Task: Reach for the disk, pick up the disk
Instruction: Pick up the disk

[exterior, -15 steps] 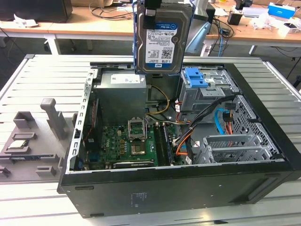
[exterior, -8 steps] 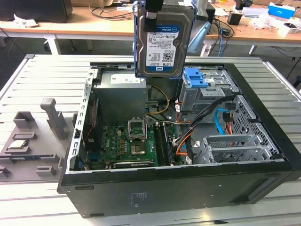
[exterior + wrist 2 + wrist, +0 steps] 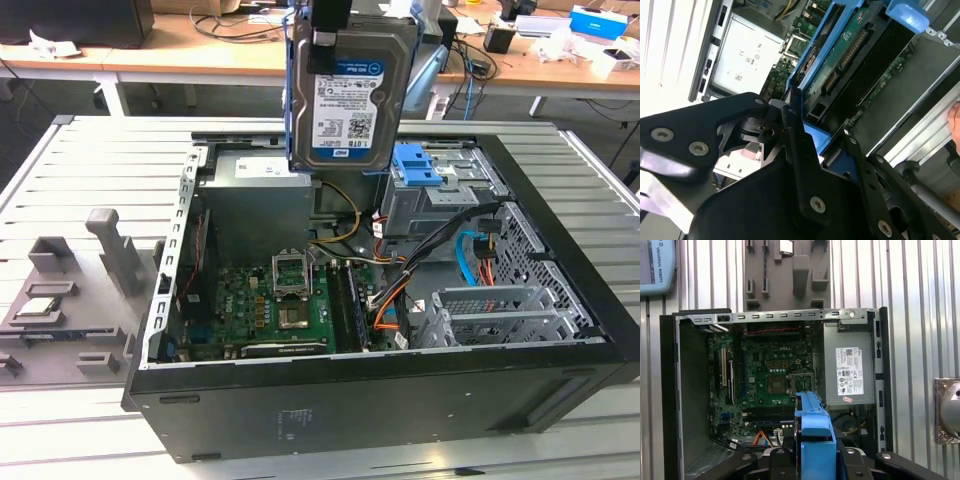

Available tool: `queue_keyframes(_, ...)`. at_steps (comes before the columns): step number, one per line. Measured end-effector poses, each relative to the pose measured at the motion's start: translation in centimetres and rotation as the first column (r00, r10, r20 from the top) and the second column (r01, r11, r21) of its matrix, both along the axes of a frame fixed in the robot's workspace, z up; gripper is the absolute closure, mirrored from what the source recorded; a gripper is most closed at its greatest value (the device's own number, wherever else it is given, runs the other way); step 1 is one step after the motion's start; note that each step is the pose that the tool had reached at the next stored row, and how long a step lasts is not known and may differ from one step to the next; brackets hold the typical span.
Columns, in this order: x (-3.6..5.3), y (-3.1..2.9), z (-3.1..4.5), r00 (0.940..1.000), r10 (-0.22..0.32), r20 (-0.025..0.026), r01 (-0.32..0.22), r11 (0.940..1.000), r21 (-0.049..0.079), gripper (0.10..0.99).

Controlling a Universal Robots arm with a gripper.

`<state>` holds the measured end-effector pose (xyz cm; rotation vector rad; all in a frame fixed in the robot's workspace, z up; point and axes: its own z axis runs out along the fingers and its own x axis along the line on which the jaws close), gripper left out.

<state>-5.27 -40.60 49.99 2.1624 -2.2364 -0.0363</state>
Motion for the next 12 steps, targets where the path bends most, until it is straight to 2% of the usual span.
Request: queue_keyframes(12,0.09,-1.94,0.0,1.0,0.0,0.0,0.0,1.0,0.0,0.718)
